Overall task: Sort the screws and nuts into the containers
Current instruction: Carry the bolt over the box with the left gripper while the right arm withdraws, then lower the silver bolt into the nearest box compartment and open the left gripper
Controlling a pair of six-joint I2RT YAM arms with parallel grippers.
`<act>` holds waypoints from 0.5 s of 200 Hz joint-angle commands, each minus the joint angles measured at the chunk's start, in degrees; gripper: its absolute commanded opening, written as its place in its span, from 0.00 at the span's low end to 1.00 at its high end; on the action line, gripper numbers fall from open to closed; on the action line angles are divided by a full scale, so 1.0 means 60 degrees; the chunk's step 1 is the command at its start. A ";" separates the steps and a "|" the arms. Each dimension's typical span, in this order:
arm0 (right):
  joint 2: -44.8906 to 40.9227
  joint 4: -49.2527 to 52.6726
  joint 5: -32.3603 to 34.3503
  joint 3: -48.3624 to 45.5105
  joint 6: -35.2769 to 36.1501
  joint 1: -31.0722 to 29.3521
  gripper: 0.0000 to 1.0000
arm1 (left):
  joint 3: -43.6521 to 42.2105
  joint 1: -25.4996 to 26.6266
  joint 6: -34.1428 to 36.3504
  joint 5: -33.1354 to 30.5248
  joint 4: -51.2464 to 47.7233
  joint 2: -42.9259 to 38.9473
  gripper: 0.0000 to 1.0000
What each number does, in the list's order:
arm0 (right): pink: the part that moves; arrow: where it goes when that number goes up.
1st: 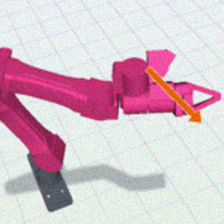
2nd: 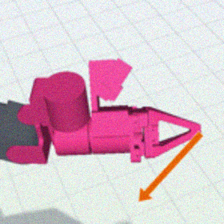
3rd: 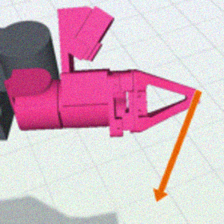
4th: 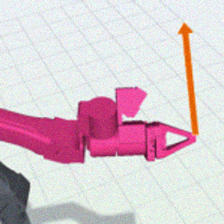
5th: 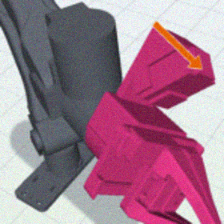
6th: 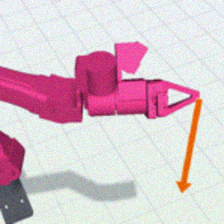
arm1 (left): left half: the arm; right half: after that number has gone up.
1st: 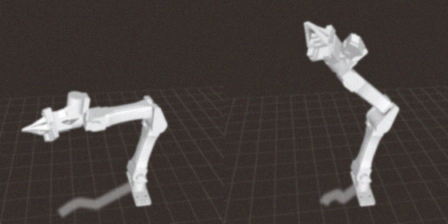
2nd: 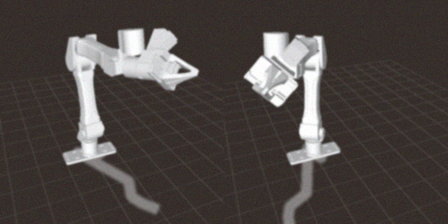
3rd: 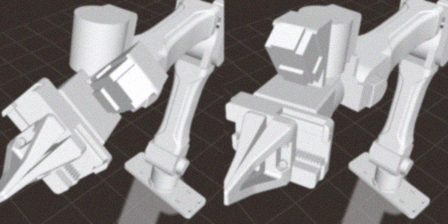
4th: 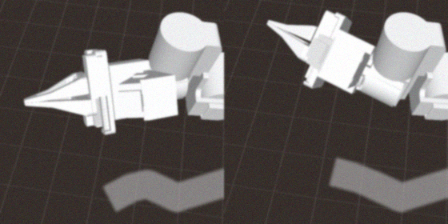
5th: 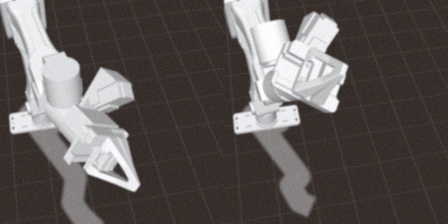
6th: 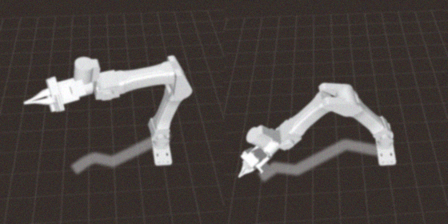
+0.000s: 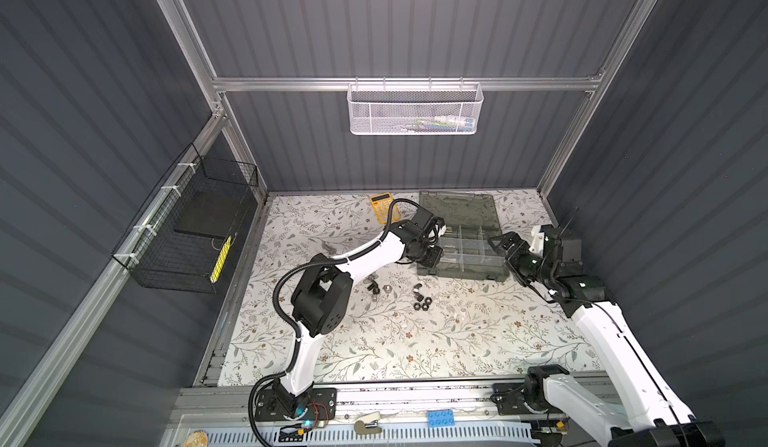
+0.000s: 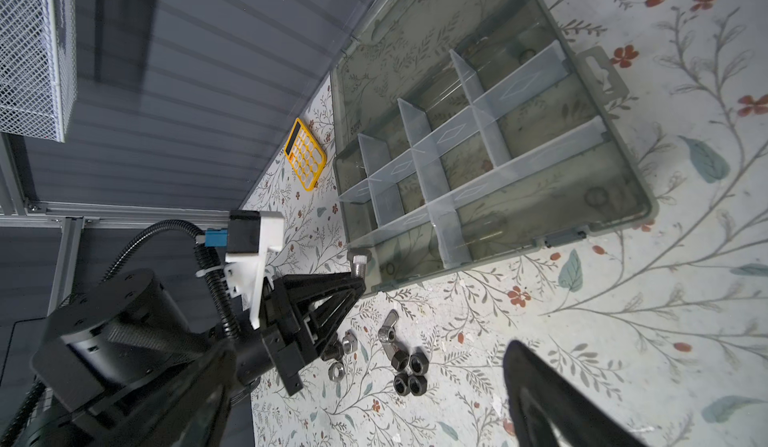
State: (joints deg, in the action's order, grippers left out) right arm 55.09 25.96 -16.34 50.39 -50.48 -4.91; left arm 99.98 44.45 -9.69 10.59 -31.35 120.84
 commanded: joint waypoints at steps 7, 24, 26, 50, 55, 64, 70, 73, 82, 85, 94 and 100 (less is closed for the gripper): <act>0.0126 -0.0076 -0.0290 0.0075 -0.0190 0.0027 0.99 | 0.0624 0.0034 0.0486 0.0041 -0.0349 0.0401 0.05; 0.0213 -0.0189 -0.0338 0.0023 -0.0228 0.0027 0.99 | 0.0835 0.0034 0.0495 -0.0023 -0.0453 0.0647 0.05; 0.0218 -0.0192 -0.0338 0.0023 -0.0229 0.0027 0.99 | 0.0847 0.0034 0.0489 -0.0044 -0.0468 0.0680 0.05; 0.0295 -0.0323 -0.0375 -0.0068 -0.0240 0.0027 0.99 | 0.0933 0.0034 0.0416 -0.0100 -0.0564 0.0906 0.06; 0.0296 -0.0361 -0.0379 -0.0110 -0.0241 0.0027 0.99 | 0.0894 0.0026 0.0400 -0.0123 -0.0534 0.0921 0.06; 0.0282 -0.0422 -0.0380 -0.0169 -0.0257 0.0027 0.99 | 0.0870 0.0034 0.0382 -0.0188 -0.0504 0.0961 0.07; 0.0281 -0.0442 -0.0382 -0.0193 -0.0243 0.0027 0.99 | 0.0888 0.0034 0.0377 -0.0252 -0.0525 0.0985 0.09; 0.0270 -0.0448 -0.0382 -0.0206 -0.0219 0.0027 0.99 | 0.0885 0.0030 0.0384 -0.0281 -0.0532 0.1008 0.10; 0.0263 -0.0491 -0.0374 -0.0267 -0.0183 0.0023 0.99 | 0.0898 0.0025 0.0378 -0.0300 -0.0553 0.1077 0.12; 0.0253 -0.0523 -0.0381 -0.0287 -0.0178 0.0026 0.99 | 0.0921 0.0033 0.0371 -0.0304 -0.0567 0.1105 0.12; 0.0252 -0.0543 -0.0382 -0.0340 -0.0149 0.0027 0.99 | 0.0985 0.0034 0.0357 -0.0279 -0.0643 0.1178 0.12; 0.0245 -0.0550 -0.0381 -0.0389 -0.0109 0.0027 0.99 | 0.1023 0.0028 0.0315 -0.0251 -0.0676 0.1214 0.13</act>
State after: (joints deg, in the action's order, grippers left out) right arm 56.77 23.79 -18.06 49.39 -51.44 -4.91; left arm 103.57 44.45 -8.29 9.13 -33.52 126.32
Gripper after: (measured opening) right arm 0.993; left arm 0.144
